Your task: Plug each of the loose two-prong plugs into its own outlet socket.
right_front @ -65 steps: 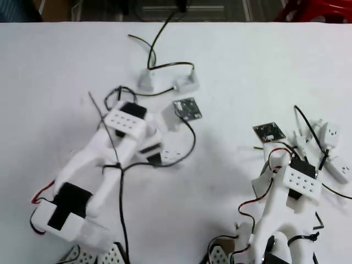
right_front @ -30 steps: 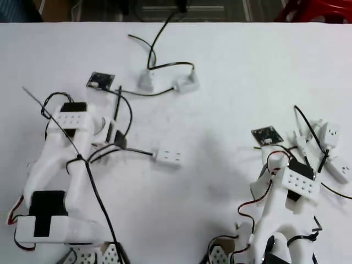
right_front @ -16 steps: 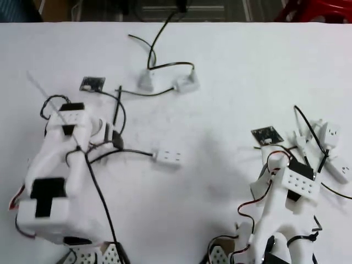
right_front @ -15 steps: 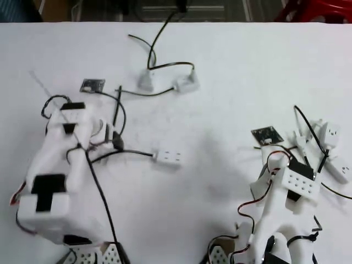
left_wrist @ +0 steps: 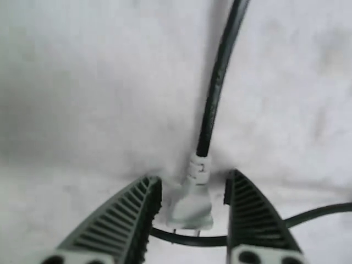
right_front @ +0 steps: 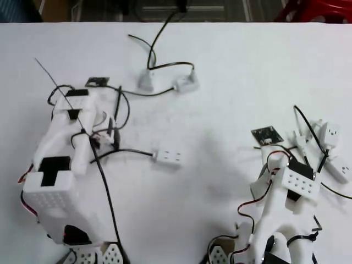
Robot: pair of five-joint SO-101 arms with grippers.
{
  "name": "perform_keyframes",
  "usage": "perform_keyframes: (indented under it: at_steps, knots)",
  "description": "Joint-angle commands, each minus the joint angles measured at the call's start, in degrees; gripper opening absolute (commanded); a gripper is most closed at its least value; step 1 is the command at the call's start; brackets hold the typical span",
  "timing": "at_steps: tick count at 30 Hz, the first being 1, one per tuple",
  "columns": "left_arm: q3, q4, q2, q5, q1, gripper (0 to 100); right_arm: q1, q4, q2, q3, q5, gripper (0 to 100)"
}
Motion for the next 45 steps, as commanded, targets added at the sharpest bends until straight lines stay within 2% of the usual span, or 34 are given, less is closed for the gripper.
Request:
perform_keyframes:
  at_steps: [1, 5, 10, 15, 21, 25, 30, 36, 38, 45]
  knots:
    - [-2.8, 0.4, 0.7, -7.0, -1.5, 16, -0.1, -0.6, -0.8, -0.3, 0.5, 1.9]
    - [-3.1, 1.2, 0.8, -8.7, -1.8, 22, -0.1, -0.6, -0.8, -0.3, 0.5, 1.9]
    - [-2.6, 4.9, 2.0, -10.7, -1.7, 21, -0.1, -0.6, -0.8, -0.3, 0.5, 1.9]
    - [-8.0, 9.8, 7.7, -13.1, -1.8, 15, -0.1, -0.5, -0.9, -0.3, 0.5, 1.9]
    - [-15.0, 15.8, 13.4, -13.2, -1.5, 2, -0.1, -0.4, -0.9, -0.3, 0.5, 1.9]
    - [-18.2, 19.5, 15.5, -13.4, -1.5, 2, -0.1, -0.3, -0.9, -0.3, 0.5, 1.9]
    - [-20.2, 20.7, 13.1, -13.0, -1.5, 2, -0.1, -0.3, -0.9, -0.3, 0.5, 1.9]
    - [-28.6, 24.7, 3.7, -13.0, -1.5, 2, -0.1, -0.3, -0.9, -0.3, 0.5, 1.9]
    - [-31.3, 24.4, 1.0, -12.0, -1.5, 2, -0.1, -0.3, -0.9, -0.3, 0.5, 1.9]
    - [-40.3, 24.3, -3.4, -2.0, 1.8, 2, -0.2, -0.3, -0.9, -0.3, 0.5, 1.9]
